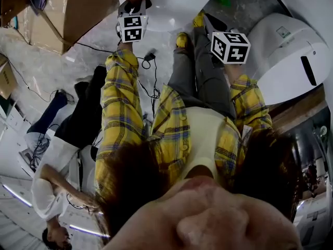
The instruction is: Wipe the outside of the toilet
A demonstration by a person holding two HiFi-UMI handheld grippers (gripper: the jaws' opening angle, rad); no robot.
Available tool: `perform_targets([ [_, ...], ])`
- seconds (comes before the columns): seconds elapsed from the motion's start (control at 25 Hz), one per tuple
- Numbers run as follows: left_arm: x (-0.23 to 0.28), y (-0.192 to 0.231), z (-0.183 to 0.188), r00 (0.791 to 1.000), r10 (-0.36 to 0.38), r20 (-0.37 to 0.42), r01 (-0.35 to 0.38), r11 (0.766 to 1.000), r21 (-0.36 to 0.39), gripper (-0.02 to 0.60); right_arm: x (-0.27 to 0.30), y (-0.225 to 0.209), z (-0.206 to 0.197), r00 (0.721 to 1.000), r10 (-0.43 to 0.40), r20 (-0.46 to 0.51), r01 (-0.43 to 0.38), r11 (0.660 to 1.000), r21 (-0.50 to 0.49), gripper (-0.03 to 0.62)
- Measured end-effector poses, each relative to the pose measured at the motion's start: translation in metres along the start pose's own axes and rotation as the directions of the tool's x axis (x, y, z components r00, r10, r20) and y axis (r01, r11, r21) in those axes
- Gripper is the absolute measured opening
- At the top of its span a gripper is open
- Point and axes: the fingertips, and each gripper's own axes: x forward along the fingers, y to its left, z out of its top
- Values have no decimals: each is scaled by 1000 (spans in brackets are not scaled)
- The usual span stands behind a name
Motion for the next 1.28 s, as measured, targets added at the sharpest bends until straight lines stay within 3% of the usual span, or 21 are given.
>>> perform_targets([
  [0.32,-7,-49,3,994,-105,32,104,994,10,95,3,3,-2,1000,-6,-6,6,1000,6,26],
  [0.68,-7,-100,-6,976,-216,9,216,976,21,95,3,3,-2,1000,-21,4,21,999,24,26],
  [1.28,-19,-189,3,898,-440,-2,440,898,-17,95,-3,-8,-1,999,-43,22,42,998,47,26],
])
